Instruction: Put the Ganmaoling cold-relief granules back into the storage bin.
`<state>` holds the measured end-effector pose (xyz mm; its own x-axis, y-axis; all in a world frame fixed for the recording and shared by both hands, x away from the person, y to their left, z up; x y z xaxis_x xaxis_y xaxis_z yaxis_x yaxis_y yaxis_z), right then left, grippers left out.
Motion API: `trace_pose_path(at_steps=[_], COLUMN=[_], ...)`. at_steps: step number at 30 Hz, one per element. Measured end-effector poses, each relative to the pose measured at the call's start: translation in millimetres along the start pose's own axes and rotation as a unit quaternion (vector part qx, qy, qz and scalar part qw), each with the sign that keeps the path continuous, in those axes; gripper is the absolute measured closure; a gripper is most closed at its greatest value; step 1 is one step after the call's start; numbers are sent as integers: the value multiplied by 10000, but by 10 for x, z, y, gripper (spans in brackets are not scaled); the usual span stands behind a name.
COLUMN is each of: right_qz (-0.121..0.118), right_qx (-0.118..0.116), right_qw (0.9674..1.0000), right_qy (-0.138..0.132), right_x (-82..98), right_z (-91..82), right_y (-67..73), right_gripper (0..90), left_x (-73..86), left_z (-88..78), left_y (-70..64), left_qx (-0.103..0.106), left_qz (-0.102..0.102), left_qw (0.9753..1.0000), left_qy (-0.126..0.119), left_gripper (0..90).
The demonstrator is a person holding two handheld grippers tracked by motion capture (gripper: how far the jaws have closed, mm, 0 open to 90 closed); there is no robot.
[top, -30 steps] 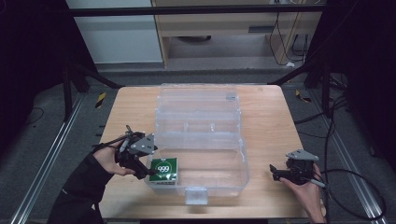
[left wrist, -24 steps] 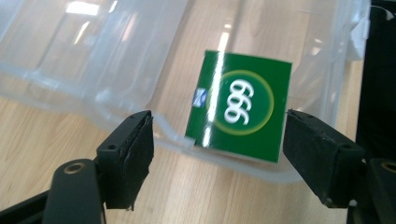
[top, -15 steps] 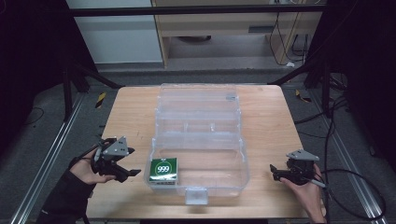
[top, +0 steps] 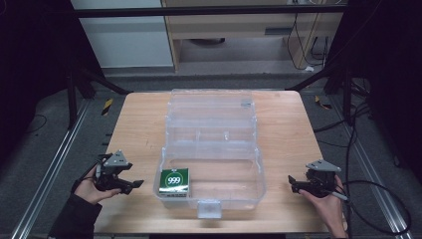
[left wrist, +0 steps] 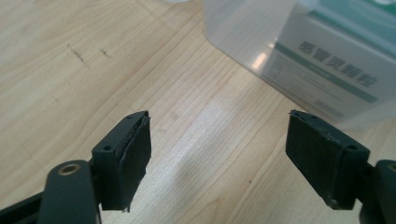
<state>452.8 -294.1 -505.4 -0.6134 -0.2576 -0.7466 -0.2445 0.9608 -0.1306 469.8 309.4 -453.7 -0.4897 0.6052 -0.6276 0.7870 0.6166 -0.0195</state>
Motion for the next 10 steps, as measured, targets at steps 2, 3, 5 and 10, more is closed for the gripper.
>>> trace_pose_path(at_steps=[2,3,5,10], right_qz=[-2,3,17,17], right_qx=[10,14,25,37], right_qw=[10000,10000,10000,10000], right_qy=[-4,-12,-33,-16], right_x=[2,1,0,7], right_z=[1,-1,-3,-1], right_y=[-5,-6,-11,-21], right_gripper=[33,33,33,32], left_x=[45,75,117,182], left_z=[34,54,88,115], left_y=[27,46,72,134], left_qx=[-94,-175,-299,-611], left_qz=[-149,-259,-435,-728], left_qw=[9998,9995,9986,9955], left_qy=[-8,-15,8,41], left_gripper=[218,218,220,214])
Point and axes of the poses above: each handheld gripper's, and its own axes: z roughly forward along the jaws, x roughly out of its underside, y roughly to its left, the point moved 2 cm from there along z, roughly forward along the jaws, and after that the axes turned 4 degrees about x, right-handed, at the moved point
